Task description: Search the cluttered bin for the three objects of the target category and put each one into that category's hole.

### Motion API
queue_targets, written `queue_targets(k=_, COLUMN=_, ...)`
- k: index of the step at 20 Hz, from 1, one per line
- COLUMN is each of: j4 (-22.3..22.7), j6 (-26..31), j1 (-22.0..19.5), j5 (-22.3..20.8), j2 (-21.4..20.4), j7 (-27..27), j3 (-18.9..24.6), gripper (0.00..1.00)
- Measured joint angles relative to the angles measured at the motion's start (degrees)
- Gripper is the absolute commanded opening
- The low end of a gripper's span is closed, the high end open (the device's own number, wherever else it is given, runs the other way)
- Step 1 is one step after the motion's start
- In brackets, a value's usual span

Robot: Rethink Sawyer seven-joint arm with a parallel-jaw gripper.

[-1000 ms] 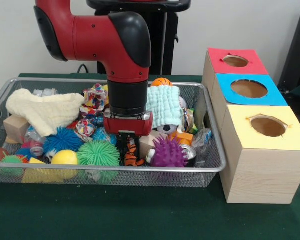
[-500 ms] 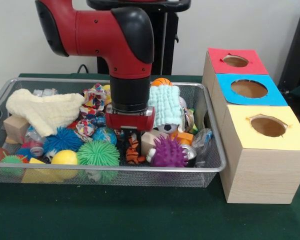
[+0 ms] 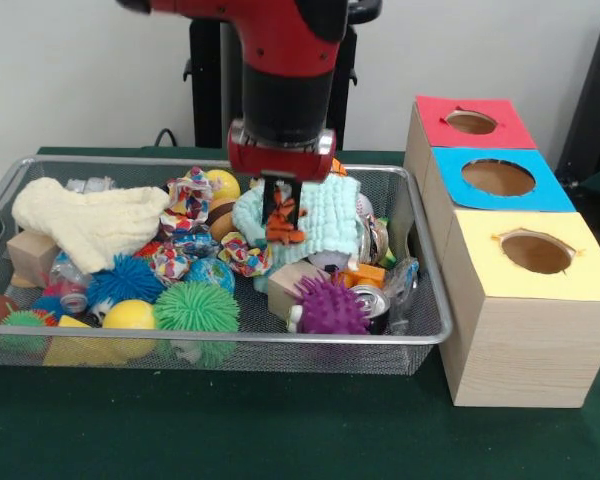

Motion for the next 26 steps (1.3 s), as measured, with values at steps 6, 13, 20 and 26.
queue_targets(k=6, j4=2.25, j6=5.73, j1=4.99, j5=2.0, j2=-7.98, j7=0.0, j3=-2.41, gripper=0.0)
queue_targets(k=13, j4=5.98, j6=5.72, j1=10.41, j5=5.7, j2=-13.04, j7=0.0, j3=-5.2, gripper=0.0)
queue_targets(k=20, j4=10.89, j6=5.35, j1=15.92, j5=10.32, j2=-15.72, j7=0.0, j3=-7.9, gripper=0.0)
queue_targets(k=26, j4=15.78, j6=0.69, j1=20.98, j5=13.04, j2=-15.64, j7=1.88, j3=-10.74, gripper=0.0)
